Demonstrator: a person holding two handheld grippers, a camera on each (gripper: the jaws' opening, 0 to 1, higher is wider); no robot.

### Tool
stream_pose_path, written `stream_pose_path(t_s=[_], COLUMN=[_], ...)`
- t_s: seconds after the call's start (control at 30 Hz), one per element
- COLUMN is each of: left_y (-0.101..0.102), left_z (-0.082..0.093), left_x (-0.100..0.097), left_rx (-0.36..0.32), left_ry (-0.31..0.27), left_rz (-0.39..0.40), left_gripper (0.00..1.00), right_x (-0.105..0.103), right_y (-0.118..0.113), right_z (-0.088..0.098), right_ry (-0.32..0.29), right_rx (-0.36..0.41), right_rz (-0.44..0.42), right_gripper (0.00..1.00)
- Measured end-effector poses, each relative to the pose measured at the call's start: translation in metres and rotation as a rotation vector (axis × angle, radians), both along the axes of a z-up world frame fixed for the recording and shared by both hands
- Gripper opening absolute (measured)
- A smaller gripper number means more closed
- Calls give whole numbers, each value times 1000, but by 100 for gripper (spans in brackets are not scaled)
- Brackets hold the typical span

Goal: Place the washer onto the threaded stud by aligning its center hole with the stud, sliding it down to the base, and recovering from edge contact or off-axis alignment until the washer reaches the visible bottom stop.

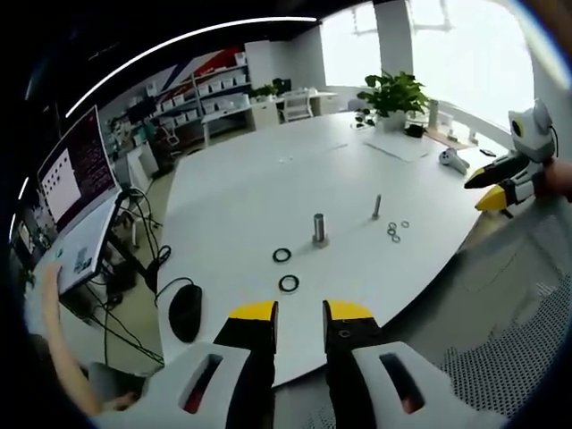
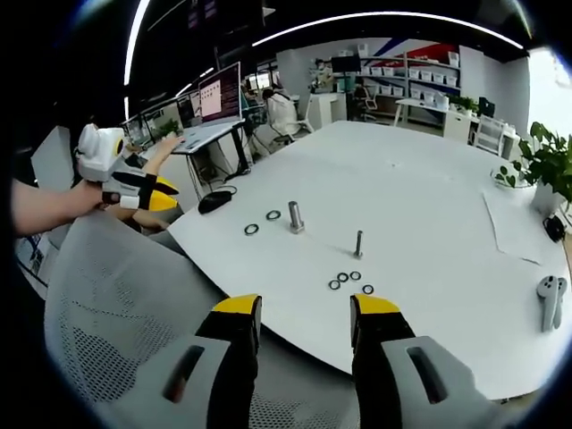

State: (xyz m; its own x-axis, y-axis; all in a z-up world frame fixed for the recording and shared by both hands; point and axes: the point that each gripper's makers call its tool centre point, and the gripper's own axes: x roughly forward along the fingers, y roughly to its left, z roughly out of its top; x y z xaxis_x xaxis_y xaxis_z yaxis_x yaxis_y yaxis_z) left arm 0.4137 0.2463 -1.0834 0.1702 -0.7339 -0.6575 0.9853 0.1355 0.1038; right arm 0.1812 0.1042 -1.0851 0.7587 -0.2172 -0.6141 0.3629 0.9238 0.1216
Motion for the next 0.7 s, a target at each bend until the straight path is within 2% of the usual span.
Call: stream_pose_path(t_s=[0.33, 0.57, 0.6, 0.7], left_y=[4, 5, 2, 3], left_z=[-5, -6, -3, -6], left_x=[1, -2, -3, 1], left_rx=[48, 57, 38, 43], left_ry=[6, 0, 0, 22], left_rz=[4, 6, -6, 12], left_gripper=[18, 18, 17, 18], right_x=[2, 2, 2, 2], right_y=[3, 4, 5, 5], right_z=[-1, 0, -1, -2], right_ry=[9, 1, 5, 15], right_rx=[3, 10, 13, 6], right_rz=[20, 25, 28, 32], right_gripper=[42, 42, 42, 42])
